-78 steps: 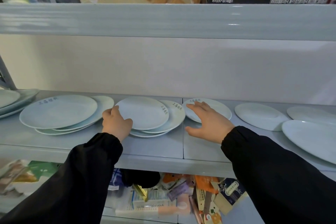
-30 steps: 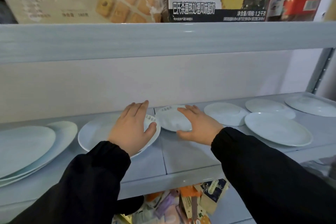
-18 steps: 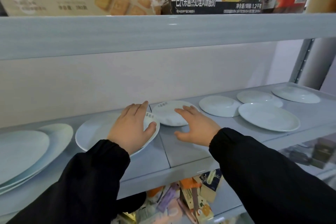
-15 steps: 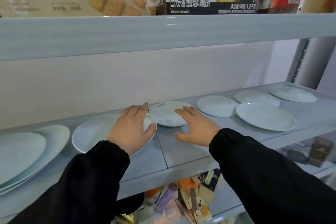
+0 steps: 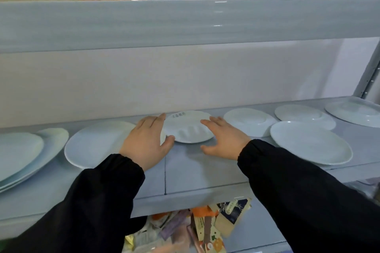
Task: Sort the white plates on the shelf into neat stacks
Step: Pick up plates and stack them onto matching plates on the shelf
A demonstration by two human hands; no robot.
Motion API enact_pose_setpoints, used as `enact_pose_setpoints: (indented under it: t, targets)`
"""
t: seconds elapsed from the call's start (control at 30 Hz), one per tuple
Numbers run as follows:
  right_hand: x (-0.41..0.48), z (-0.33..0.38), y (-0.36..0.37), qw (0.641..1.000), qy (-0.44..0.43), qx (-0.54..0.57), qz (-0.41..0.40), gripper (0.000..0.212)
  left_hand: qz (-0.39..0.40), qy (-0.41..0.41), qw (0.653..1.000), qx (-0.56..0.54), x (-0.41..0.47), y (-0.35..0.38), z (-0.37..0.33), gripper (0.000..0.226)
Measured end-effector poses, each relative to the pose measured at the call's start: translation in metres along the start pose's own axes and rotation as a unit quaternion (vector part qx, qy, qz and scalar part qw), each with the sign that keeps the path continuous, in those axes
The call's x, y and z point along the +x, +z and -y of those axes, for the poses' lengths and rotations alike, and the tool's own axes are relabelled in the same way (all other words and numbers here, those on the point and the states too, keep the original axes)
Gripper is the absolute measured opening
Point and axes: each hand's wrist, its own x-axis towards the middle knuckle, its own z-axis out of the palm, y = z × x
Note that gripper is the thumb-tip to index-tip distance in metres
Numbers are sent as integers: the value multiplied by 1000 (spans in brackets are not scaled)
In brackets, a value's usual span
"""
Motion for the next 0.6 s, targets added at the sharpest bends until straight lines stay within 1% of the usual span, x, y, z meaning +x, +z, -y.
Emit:
enact_pose_setpoints:
  t: [0.17, 0.27, 0.37, 0.43, 0.5, 0.6]
  targets:
    - [22, -12, 5, 998, -46, -30, 31, 84, -11, -35, 999, 20, -7, 5, -13, 75]
    - [33, -18, 8, 995, -71, -48, 56, 84, -19, -49, 998, 32, -13, 4, -17, 82]
    - [43, -20, 8, 990, -95, -69, 81, 83, -28, -78, 996, 40, -19, 1, -17, 81]
    - [46, -20, 8, 985, -114, -83, 97, 76, -30, -103, 993, 40, -23, -2, -19, 73]
    - [47, -21, 9, 982, -127, -88, 105, 64, -26, -119, 991, 46, -29, -5, -24, 66]
    - [47, -20, 9, 982, -132, -90, 102, 47, -25, -128, 990, 54, -37, -7, -28, 65]
